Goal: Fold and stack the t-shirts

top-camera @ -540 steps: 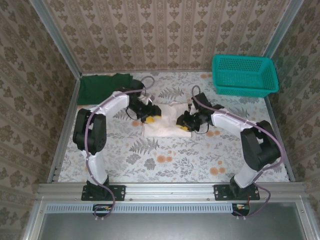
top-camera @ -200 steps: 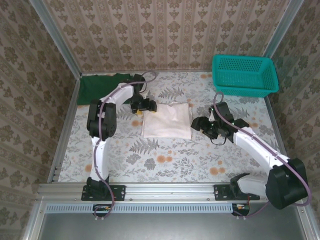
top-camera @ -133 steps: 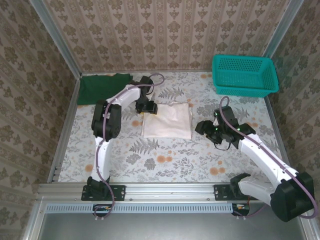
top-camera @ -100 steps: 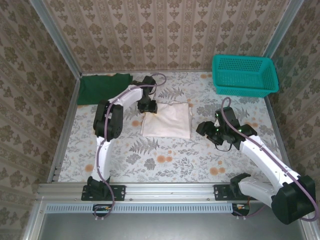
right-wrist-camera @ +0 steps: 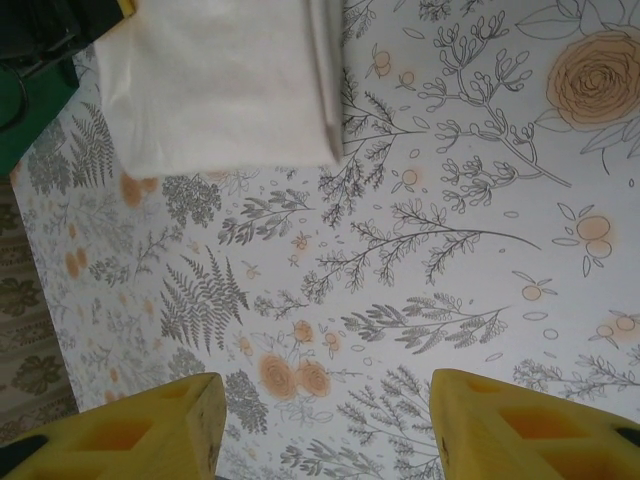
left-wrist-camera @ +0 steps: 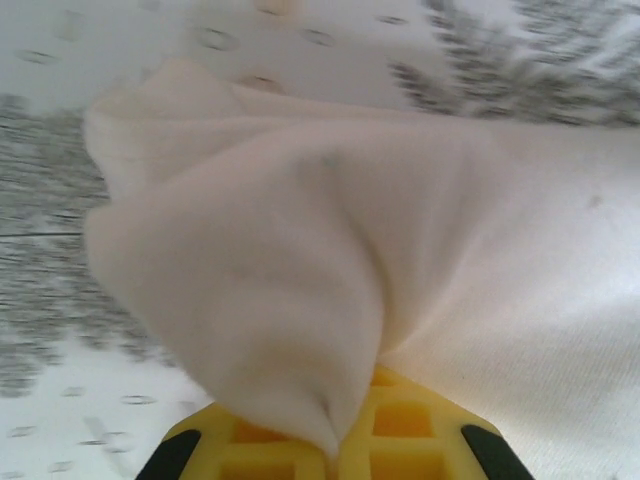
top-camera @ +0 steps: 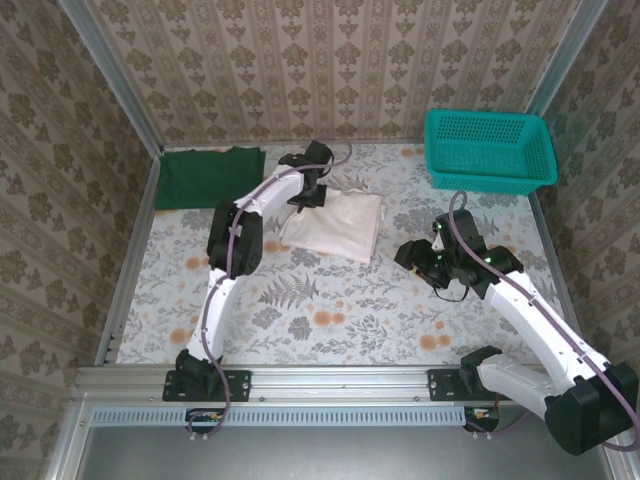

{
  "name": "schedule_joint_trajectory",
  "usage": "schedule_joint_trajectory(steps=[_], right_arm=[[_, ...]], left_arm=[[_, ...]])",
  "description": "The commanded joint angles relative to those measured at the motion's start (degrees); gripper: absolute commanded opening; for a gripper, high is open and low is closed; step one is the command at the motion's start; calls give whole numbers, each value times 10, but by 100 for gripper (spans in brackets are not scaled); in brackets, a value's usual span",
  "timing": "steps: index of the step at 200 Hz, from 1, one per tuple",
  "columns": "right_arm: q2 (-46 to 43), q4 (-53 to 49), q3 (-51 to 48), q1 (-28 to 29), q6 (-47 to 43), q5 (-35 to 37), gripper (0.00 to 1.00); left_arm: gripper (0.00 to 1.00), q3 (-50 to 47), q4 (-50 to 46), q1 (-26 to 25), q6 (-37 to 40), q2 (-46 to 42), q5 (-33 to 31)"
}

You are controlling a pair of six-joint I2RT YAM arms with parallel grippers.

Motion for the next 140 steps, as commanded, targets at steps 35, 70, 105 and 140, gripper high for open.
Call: schedule_joint_trajectory(steps=[35,70,105,140], right_arm=[[-18,-29,10,1,14,-12,57],[-6,-29,18,0,15,-13,56],[11,-28,30,-1,11,-16,55],[19,-38,41,-2,3,-13,55]], left_arm=[[0,118,-68,27,134,-37,-139],[0,186,-102,29,171,-34,-153],[0,232,-127,38,207,-35,-171],[0,245,-130,75,245,-57,-142]])
